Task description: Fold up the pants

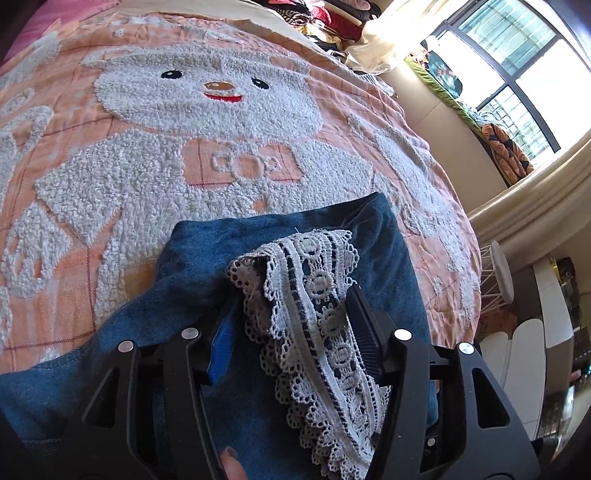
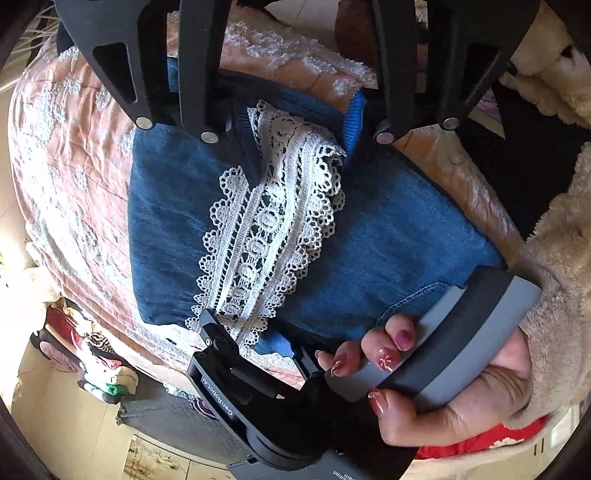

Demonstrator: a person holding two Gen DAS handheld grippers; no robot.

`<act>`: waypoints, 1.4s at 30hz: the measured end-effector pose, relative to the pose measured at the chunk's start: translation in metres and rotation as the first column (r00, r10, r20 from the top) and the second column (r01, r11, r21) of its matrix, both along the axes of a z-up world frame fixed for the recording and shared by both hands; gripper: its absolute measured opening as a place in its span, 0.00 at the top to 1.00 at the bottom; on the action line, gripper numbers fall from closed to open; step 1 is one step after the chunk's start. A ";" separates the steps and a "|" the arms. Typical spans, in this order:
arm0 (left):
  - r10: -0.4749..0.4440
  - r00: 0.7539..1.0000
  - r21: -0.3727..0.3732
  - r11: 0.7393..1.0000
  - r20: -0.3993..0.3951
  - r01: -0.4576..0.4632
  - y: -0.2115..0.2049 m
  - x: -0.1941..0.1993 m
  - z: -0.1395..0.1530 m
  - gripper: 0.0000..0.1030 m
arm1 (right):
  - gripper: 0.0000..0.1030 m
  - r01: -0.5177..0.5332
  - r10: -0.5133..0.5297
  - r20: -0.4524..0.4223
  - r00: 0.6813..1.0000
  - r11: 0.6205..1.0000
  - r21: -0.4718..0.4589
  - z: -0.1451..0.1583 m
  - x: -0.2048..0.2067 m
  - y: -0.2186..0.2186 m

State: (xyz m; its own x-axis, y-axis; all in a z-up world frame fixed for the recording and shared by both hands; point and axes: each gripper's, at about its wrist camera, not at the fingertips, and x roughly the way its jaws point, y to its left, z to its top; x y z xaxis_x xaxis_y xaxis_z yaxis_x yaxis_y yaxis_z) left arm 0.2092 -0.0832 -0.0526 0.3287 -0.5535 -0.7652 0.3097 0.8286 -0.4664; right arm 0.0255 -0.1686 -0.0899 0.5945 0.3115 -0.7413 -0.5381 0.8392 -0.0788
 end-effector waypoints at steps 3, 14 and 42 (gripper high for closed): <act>0.013 1.000 -0.012 1.000 0.003 -0.013 -0.002 0.002 0.003 0.81 | 0.79 -0.001 0.010 -0.064 0.998 0.991 0.130 0.009 0.007 -0.018; 0.084 0.991 -0.003 0.996 0.104 -0.084 0.035 -0.017 0.043 0.90 | 0.80 -0.083 0.145 -0.140 0.979 0.922 0.378 0.041 0.025 -0.012; 0.176 0.946 0.105 0.972 0.272 -0.211 0.063 -0.093 0.056 0.54 | 0.47 0.099 -0.087 -0.052 0.995 0.936 0.337 0.072 0.083 -0.068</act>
State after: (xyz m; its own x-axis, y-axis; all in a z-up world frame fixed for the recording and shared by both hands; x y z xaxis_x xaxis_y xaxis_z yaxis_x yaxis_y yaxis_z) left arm 0.1159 -0.0201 0.0036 0.6158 -0.3600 -0.7009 0.2329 0.9330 -0.2745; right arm 0.1087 -0.2362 -0.0177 0.6079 0.4927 -0.6227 -0.4534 0.8592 0.2372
